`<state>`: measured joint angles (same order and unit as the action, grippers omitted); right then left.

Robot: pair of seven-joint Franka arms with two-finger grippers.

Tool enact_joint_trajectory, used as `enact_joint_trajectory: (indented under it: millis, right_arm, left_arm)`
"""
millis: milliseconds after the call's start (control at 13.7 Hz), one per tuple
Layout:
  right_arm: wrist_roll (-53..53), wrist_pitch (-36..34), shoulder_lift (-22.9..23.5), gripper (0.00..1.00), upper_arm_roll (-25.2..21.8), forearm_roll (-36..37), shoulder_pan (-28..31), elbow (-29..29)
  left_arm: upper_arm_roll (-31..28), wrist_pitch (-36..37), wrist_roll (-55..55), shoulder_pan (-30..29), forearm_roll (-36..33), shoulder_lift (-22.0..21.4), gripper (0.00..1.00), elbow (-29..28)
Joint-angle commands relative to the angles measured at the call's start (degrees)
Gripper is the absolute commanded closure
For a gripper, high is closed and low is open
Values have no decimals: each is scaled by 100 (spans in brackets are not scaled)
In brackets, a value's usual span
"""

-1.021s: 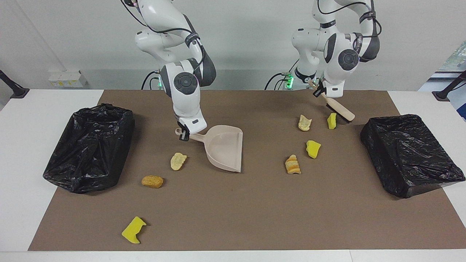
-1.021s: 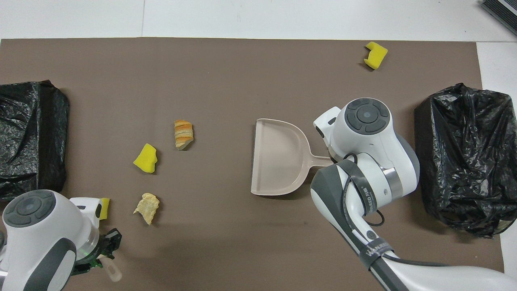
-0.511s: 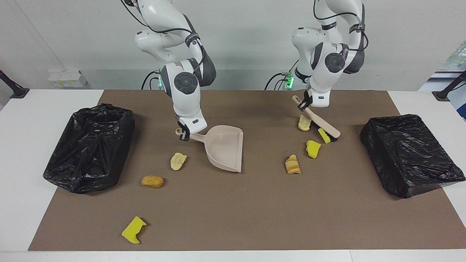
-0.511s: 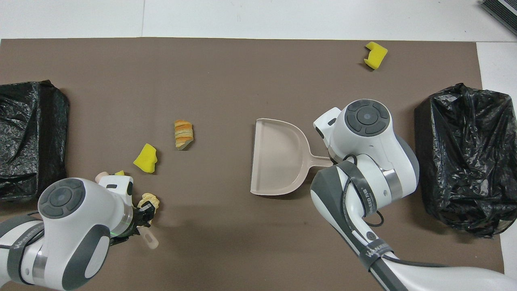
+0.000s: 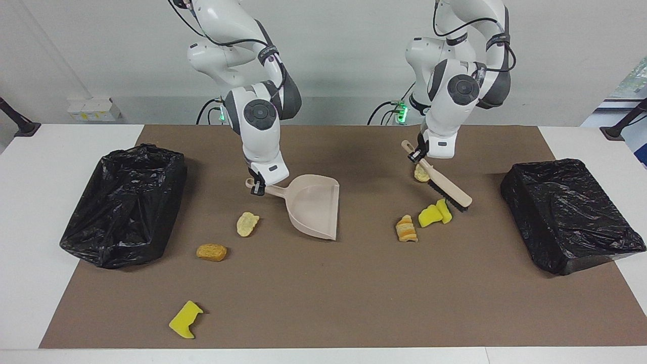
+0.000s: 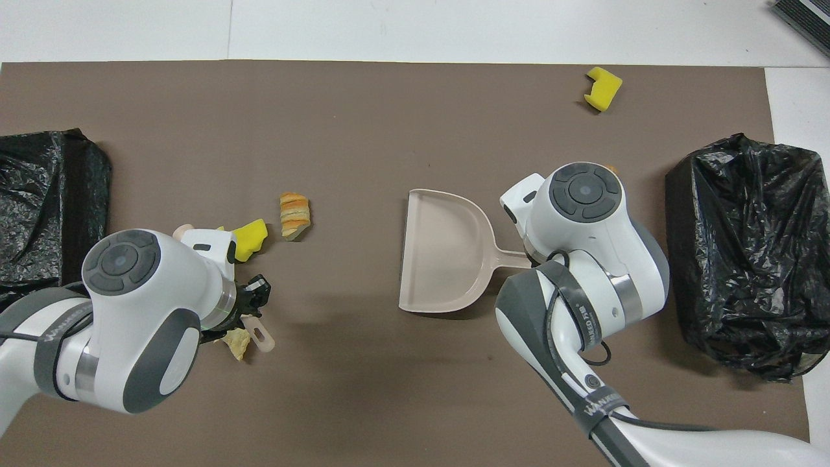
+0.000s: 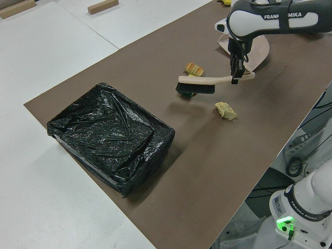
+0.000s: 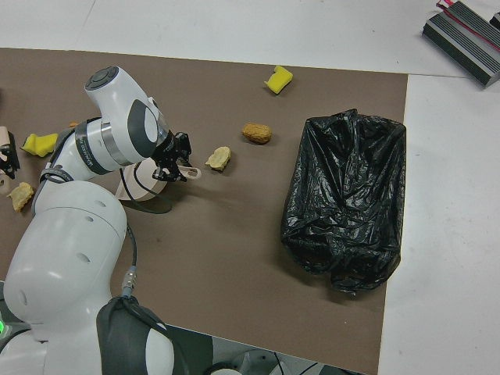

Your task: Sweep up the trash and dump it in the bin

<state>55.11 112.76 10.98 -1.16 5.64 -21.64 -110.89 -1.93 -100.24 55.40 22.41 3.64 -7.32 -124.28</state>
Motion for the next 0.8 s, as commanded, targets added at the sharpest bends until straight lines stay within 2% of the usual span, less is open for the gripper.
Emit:
enact_joint_trajectory:
  millis: [0,146,219,365,511,730]
  right_arm:
    - [-211,237,-105,100,37,-89,-42,-170]
    - [-368,369,-44,100,37,-212,-261,-135]
    - [-430,370,26,100,37,-195,-331,-83]
    - [-449,387,53,100,28,-204,-498,-39]
    - [-431,396,141,100,37,-195,-490,40]
    - [-282,405,185,100,37,-186,-482,67]
  left_arm:
    - [-62,899,145,315,58,-689,100,-410]
    - [-62,813,329,525,163,-1243,100,-1173]
    - [-62,656,609,658,172,-1315,100,-1430]
    - [-62,-9,1120,939,190,-1176,100,-1764]
    - [-62,-836,1410,958,242,-1044,100,-1977]
    - [-80,-1760,1377,879,251,-403,100,-1898]
